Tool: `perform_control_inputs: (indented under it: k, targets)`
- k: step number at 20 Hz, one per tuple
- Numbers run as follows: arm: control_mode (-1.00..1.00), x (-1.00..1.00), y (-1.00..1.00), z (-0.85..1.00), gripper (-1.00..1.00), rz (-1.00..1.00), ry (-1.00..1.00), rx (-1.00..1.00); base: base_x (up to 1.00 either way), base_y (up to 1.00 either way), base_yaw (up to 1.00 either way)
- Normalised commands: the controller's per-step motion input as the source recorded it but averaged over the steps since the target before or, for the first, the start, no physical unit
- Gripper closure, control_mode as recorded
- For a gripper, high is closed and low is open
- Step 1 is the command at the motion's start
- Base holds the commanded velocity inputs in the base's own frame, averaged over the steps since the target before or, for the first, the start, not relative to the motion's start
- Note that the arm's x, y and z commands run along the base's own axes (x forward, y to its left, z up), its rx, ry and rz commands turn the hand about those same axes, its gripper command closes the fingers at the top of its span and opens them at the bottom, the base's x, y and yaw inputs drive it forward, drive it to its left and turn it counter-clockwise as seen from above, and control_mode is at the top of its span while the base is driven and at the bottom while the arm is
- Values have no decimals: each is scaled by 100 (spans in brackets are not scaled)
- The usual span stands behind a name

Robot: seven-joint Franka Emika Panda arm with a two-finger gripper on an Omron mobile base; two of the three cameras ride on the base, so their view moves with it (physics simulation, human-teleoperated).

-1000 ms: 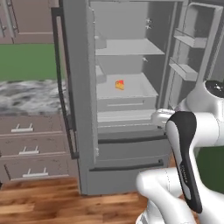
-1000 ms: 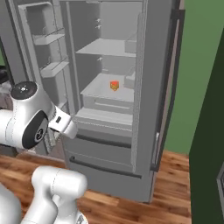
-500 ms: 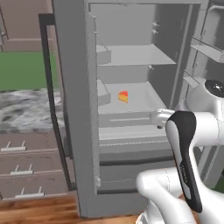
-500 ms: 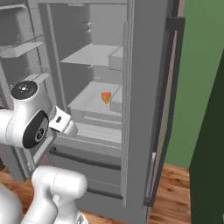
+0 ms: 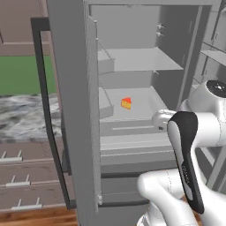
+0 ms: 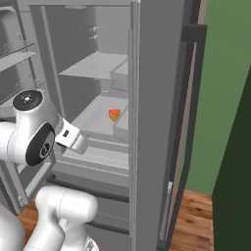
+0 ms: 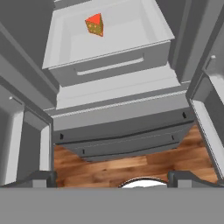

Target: Take the cheese, fish, and garlic from the fridge and place them on the plate on the dining counter to create an appetizer plate.

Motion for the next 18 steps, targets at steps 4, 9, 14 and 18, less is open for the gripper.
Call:
perform_control_inputs:
  k: [4,9,14,18]
  targets:
    - [100,0,0,0,-100,0,0,0,14,0,0]
    - [100,0,0,0,-100,0,0,0,35,-1,0]
    - [100,0,0,0,-100,0,0,0,9,0,0]
    - [-100,1,0,0,-100,0,0,0,0,0,0]
